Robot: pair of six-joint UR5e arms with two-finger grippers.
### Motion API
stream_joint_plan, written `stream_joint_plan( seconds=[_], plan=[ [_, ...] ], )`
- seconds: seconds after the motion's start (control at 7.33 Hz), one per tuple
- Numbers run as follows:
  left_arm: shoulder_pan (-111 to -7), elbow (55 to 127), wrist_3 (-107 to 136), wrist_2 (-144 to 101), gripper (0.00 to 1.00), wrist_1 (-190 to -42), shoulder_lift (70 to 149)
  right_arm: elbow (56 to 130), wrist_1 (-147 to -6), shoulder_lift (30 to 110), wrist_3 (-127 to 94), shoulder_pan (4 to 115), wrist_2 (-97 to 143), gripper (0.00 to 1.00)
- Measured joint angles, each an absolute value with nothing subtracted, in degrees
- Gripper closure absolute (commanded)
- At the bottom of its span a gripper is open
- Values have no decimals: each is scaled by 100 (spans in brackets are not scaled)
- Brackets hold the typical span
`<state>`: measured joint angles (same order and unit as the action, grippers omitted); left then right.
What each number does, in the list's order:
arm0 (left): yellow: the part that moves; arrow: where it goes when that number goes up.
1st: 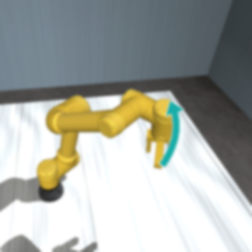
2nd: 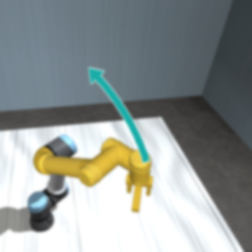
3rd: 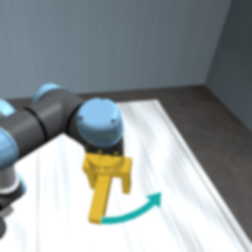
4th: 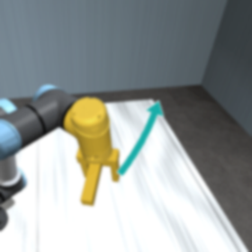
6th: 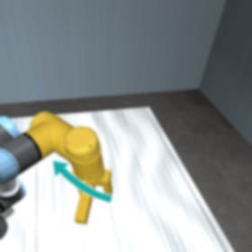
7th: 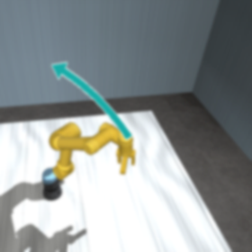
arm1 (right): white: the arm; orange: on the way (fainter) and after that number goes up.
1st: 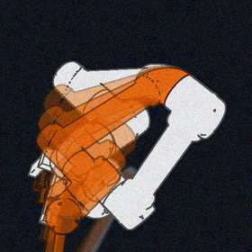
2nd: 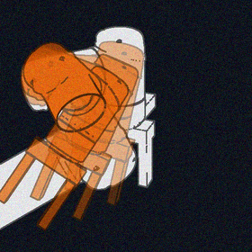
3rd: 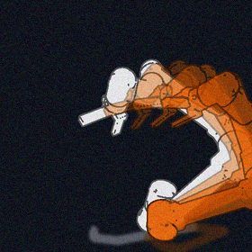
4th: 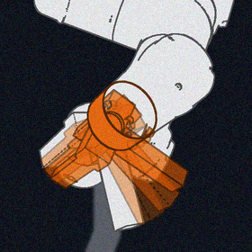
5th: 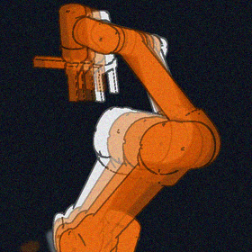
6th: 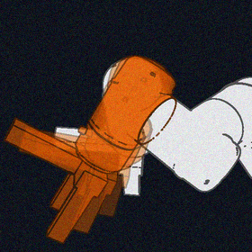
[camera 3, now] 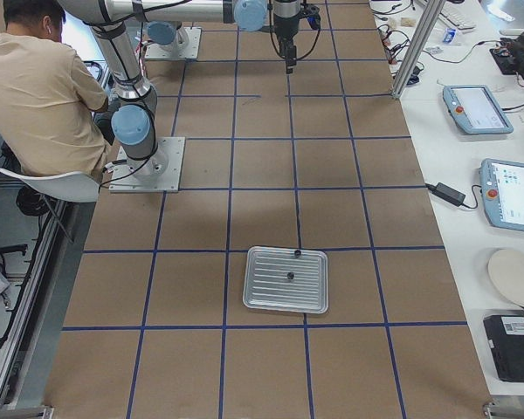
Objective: Place bearing gear from tray to pile
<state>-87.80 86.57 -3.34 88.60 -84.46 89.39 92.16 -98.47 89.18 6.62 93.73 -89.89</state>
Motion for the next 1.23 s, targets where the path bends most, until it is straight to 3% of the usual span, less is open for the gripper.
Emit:
stream_joint_plan(
  seconds=[0.95,1.23],
  plan=[
    [-8766,8657,-336,8857,0,-8444,8938,9215,-10012,8804,1298,9311,-8976,0],
    [-8757,8657,-342,8856,0,-8439,8938,9247,-10135,8683,1423,8772,-8993,0]
  ],
)
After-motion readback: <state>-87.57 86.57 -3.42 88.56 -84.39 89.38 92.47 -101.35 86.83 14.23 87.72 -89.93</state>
